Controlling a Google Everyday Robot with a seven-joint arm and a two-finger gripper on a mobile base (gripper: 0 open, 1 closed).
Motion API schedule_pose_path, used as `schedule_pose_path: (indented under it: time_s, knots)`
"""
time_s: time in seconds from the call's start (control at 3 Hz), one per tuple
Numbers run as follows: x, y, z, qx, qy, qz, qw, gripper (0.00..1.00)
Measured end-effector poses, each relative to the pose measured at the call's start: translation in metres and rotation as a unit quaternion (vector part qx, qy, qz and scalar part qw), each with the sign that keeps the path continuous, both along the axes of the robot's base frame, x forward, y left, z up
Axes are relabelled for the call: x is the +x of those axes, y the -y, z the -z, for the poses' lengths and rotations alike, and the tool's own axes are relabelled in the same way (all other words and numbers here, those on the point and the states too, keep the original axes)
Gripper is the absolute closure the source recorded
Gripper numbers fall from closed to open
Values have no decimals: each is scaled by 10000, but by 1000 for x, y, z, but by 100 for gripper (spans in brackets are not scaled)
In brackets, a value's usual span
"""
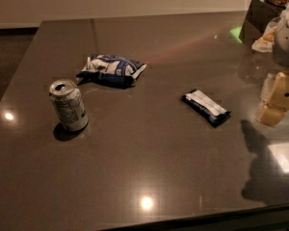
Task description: Move rxbar blueberry near 7up can
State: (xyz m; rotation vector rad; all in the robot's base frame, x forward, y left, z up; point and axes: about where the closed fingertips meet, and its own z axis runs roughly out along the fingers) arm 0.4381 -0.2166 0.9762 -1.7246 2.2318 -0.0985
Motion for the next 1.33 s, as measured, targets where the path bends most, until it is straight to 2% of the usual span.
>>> schedule_pose_path:
  time_s: [0.33,0.67,1.0,1.33]
  knots:
    - [2,0,0,10,9,34,10000,0]
    - [12,0,1,74,57,252,9996,0]
    - [35,1,11,365,147,466,9981,0]
    - [64,6,28,605,119,782,9950,0]
